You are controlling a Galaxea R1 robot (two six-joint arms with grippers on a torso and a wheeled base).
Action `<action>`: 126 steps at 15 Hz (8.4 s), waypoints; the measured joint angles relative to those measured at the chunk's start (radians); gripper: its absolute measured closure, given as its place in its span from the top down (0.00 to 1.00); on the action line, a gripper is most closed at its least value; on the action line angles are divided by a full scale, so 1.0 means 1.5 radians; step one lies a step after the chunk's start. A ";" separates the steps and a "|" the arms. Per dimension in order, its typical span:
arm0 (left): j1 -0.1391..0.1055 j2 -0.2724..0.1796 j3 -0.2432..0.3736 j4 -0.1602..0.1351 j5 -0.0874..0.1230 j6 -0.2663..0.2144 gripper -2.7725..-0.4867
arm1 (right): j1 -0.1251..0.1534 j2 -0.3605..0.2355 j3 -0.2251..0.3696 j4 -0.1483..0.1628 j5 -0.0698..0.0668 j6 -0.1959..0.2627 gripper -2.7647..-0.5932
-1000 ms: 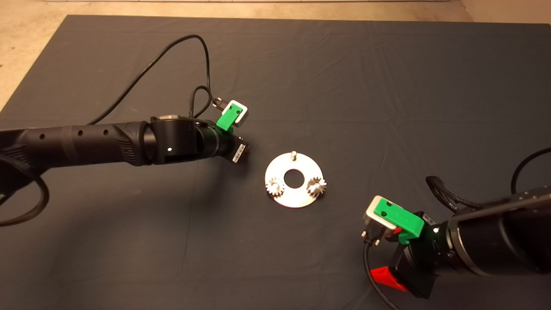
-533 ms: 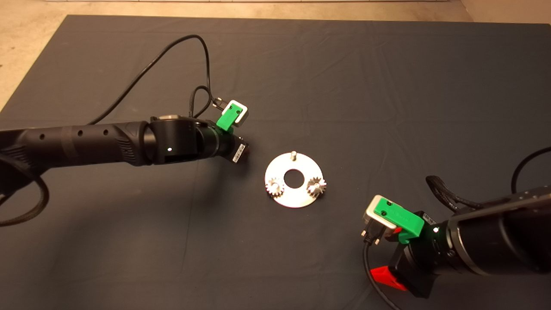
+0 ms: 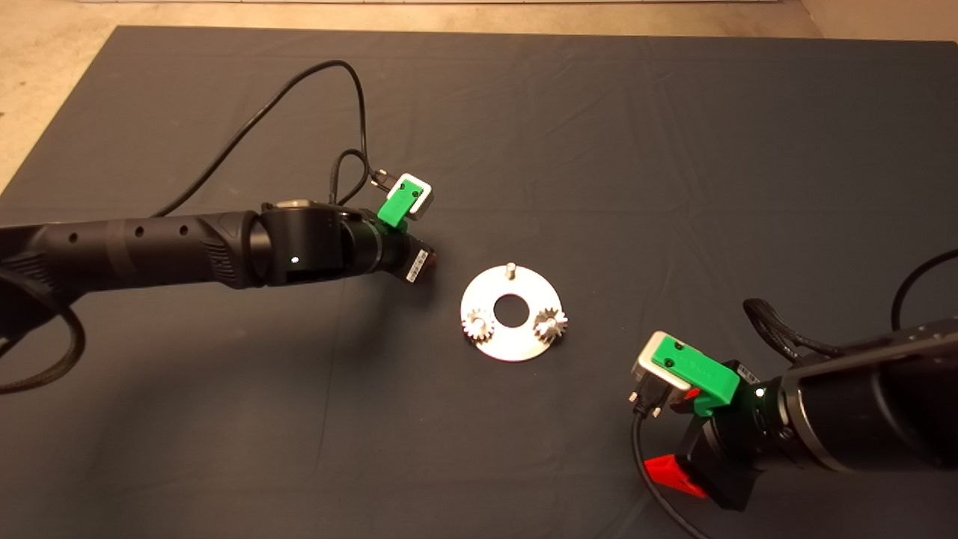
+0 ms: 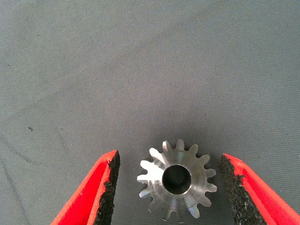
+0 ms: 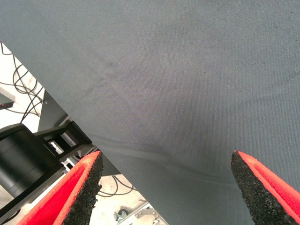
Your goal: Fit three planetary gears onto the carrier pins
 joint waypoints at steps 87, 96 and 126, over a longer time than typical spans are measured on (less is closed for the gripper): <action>-0.032 0.009 0.030 -0.113 0.073 0.107 0.07 | 0.121 -0.076 -0.015 0.058 0.000 -0.063 0.66; -0.069 0.042 0.065 -0.117 0.120 0.106 0.07 | 0.080 -0.093 -0.015 0.059 0.000 -0.063 0.66; -0.105 0.093 0.072 -0.106 -0.053 -0.083 0.07 | 0.050 -0.093 -0.006 0.108 0.000 -0.052 0.66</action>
